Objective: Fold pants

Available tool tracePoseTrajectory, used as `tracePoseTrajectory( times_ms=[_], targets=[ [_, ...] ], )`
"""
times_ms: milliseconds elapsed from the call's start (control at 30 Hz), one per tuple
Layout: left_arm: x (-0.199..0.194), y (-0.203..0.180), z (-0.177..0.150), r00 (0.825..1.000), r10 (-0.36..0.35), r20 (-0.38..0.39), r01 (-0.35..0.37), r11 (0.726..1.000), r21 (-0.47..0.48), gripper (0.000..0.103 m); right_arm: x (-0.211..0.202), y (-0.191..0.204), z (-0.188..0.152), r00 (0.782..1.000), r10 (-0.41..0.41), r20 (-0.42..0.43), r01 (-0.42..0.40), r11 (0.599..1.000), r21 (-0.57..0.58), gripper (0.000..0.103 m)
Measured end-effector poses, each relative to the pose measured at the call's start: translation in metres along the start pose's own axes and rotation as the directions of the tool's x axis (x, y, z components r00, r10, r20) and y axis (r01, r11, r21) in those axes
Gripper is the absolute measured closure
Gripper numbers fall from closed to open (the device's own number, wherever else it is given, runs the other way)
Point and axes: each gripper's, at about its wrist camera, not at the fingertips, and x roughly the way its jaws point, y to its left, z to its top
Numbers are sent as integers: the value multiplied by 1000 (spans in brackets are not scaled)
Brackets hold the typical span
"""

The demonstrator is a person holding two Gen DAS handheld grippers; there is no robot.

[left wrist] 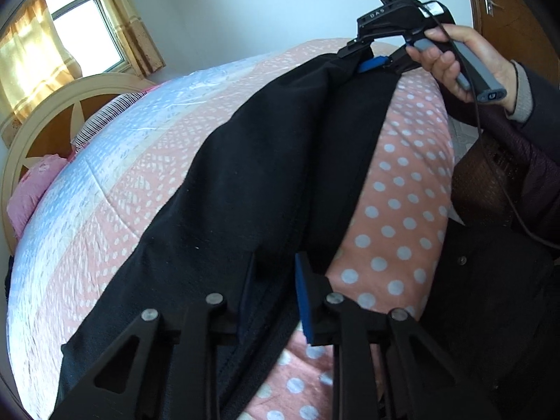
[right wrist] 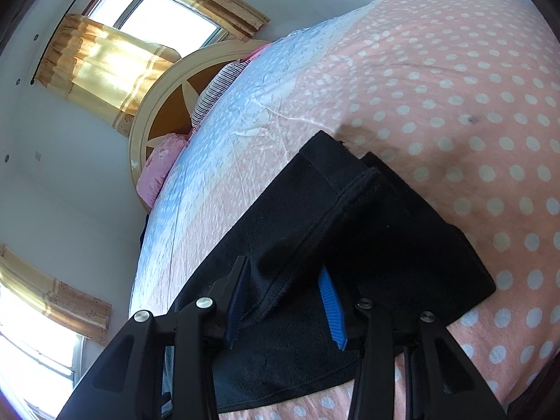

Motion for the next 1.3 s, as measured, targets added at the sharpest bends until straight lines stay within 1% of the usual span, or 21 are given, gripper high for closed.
tracePoseTrajectory(
  times_ms=[67, 100, 133, 167, 200, 267, 300, 400, 467, 533, 600, 800, 867, 967, 1067, 1167, 1233, 1300],
  targets=[
    [0, 0, -1, 1000, 4, -2, -4, 1000, 1, 77, 0, 0, -1, 1000, -3, -2, 2, 1000, -7, 61],
    [1, 0, -1, 1000, 10, -3, -10, 1000, 5, 76, 1, 1, -1, 1000, -8, -1, 8, 1000, -15, 64],
    [1, 0, 0, 1000, 11, -3, -11, 1000, 3, 76, 1, 2, -1, 1000, -13, -1, 13, 1000, -23, 74],
    [1, 1, 0, 1000, 3, -6, -3, 1000, -3, 76, 1, 3, -1, 1000, -19, -2, 19, 999, -30, 80],
    [2, 0, 1, 1000, -3, -8, 3, 1000, -3, 78, 1, 3, -1, 1000, -20, -2, 20, 999, -34, 86],
    [2, -1, 3, 1000, 1, -7, -1, 1000, 8, 92, 0, 3, 0, 1000, -18, 6, 19, 999, -40, 94],
    [1, -1, 4, 1000, -11, -5, 11, 1000, 10, 92, -2, 4, 1, 1000, -21, 14, 21, 999, -48, 96],
    [-8, 5, 6, 1000, -3, 21, 3, 1000, -11, 96, -5, 6, 3, 999, -15, 31, 16, 998, -62, 99],
    [-15, 9, 7, 999, 9, 40, -9, 1000, -22, 96, -7, 7, 4, 999, -15, 35, 17, 997, -69, 99],
    [-22, 15, 8, 998, -17, 67, 19, 999, -40, 96, -11, 7, 5, 999, -14, 39, 17, 997, -69, 99],
    [-28, 19, 8, 996, -5, 86, 10, 999, -53, 96, -14, 5, 5, 999, -12, 40, 15, 998, -67, 99],
    [-35, 21, 3, 994, -28, 109, 36, 997, -64, 99, -33, -2, 3, 999, -11, 49, 14, 998, -56, 99],
    [-36, 18, 1, 993, -41, 109, 48, 997, -59, 99, -37, -4, -2, 999, -23, 40, 26, 998, -63, 99],
    [-30, 14, -3, 995, -44, 87, 48, 998, -49, 99, -42, -10, -12, 998, -53, 20, 54, 996, -70, 99],
    [-23, 13, -6, 995, -53, 85, 59, 996, -70, 99, -49, -14, -16, 998, -57, 19, 59, 996, -74, 99],
    [-20, 13, -8, 995, -53, 81, 60, 995, -77, 98, -47, -24, -15, 997, -70, 22, 71, 996, -50, 99],
    [-18, 11, -8, 996, -32, 80, 37, 997, -66, 96, -44, -30, -16, 998, -66, 15, 66, 997, -31, 99],
    [-16, 6, -8, 997, 0, 74, 3, 999, -42, 89, -43, -33, -16, 998, -60, 12, 61, 998, -18, 99]
  ],
)
